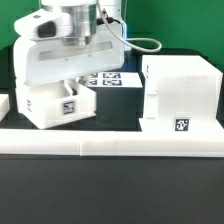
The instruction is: Assemble drawer
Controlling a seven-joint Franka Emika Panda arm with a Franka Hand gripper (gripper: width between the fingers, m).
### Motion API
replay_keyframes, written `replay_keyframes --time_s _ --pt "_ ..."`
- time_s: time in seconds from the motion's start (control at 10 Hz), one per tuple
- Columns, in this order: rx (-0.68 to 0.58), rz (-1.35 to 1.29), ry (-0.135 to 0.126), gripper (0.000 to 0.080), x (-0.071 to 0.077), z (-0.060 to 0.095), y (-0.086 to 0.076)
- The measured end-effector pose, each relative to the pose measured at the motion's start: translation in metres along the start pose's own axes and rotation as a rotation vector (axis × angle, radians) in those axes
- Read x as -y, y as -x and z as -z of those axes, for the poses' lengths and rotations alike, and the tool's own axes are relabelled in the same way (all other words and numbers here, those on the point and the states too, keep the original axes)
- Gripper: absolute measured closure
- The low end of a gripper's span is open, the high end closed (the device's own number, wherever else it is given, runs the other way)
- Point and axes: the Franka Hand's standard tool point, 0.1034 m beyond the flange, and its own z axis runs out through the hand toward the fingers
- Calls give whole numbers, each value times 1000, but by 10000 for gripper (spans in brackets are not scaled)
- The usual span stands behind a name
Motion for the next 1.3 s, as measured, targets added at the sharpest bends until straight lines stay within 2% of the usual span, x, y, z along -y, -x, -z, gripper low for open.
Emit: replay_keyframes --time_s 0.5,0.8,1.1,1.3 --pt "20 334 7 758 -4 -1 5" --pt "47 605 19 758 0 -4 0" --pt "72 792 16 757 -2 -5 3" --pt "78 823 15 757 -2 -6 3"
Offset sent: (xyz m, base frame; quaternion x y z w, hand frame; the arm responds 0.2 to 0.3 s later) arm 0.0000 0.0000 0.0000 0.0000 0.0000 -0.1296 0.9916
